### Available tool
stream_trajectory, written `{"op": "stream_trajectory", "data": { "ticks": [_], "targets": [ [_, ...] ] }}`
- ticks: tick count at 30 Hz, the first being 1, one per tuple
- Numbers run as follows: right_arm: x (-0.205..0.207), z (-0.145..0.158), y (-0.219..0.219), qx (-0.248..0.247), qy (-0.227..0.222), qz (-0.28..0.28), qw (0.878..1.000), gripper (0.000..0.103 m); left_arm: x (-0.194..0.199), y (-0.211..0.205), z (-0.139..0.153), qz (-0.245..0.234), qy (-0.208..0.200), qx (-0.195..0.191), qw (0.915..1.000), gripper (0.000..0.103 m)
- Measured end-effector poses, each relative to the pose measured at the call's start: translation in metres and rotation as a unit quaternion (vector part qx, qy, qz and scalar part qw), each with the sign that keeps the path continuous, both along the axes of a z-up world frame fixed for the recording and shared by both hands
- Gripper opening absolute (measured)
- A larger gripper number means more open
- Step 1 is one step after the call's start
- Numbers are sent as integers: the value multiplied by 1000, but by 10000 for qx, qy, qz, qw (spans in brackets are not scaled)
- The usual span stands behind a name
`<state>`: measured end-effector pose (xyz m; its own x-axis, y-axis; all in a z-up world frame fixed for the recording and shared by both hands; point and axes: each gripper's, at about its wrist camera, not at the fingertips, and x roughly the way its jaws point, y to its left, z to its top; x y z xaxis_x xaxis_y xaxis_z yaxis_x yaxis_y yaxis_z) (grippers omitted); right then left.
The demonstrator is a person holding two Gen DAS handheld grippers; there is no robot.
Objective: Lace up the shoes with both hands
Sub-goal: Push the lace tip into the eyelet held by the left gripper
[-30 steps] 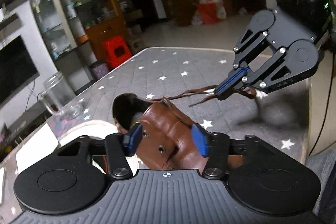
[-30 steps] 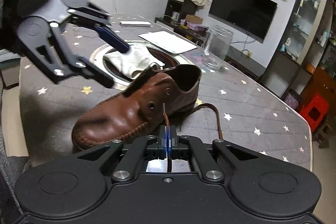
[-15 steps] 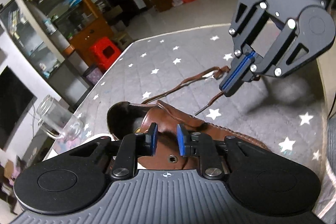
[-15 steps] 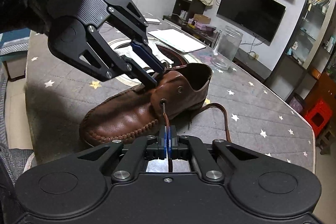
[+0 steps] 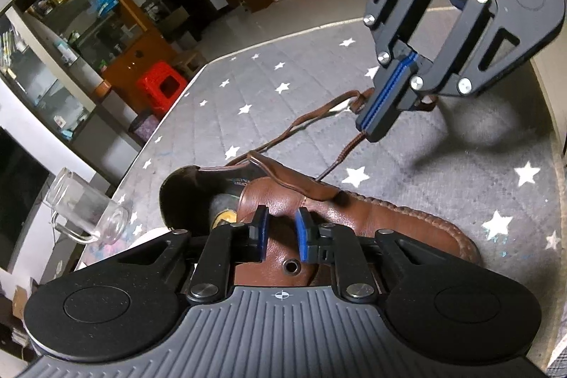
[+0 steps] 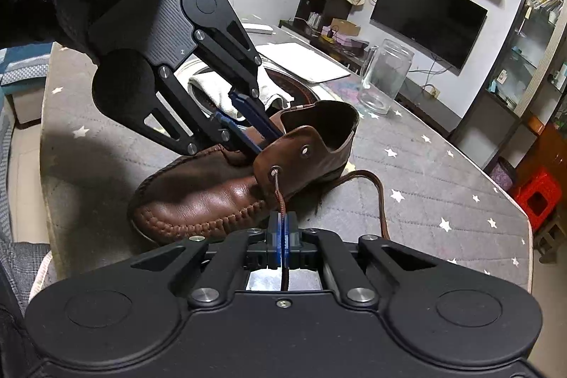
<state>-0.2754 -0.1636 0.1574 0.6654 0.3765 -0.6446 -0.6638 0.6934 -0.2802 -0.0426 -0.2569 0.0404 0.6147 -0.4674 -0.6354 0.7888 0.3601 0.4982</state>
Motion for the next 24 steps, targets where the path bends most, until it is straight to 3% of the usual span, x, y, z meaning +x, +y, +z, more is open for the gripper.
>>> {"op": "stream_trajectory", "data": {
  "ticks": [11,18,24],
  "targets": [
    [8,3,10,4,-27,148,9999,2,-2,4,0,-174,-190,26,9997,16],
    [16,0,12,21,-32,74,10000,2,-9,3,5,-547,-465,233,9971,16],
    [18,0,12,9,-23,92,10000,2,-11,1,5,-754,-451,386,9954,16]
  ]
}}
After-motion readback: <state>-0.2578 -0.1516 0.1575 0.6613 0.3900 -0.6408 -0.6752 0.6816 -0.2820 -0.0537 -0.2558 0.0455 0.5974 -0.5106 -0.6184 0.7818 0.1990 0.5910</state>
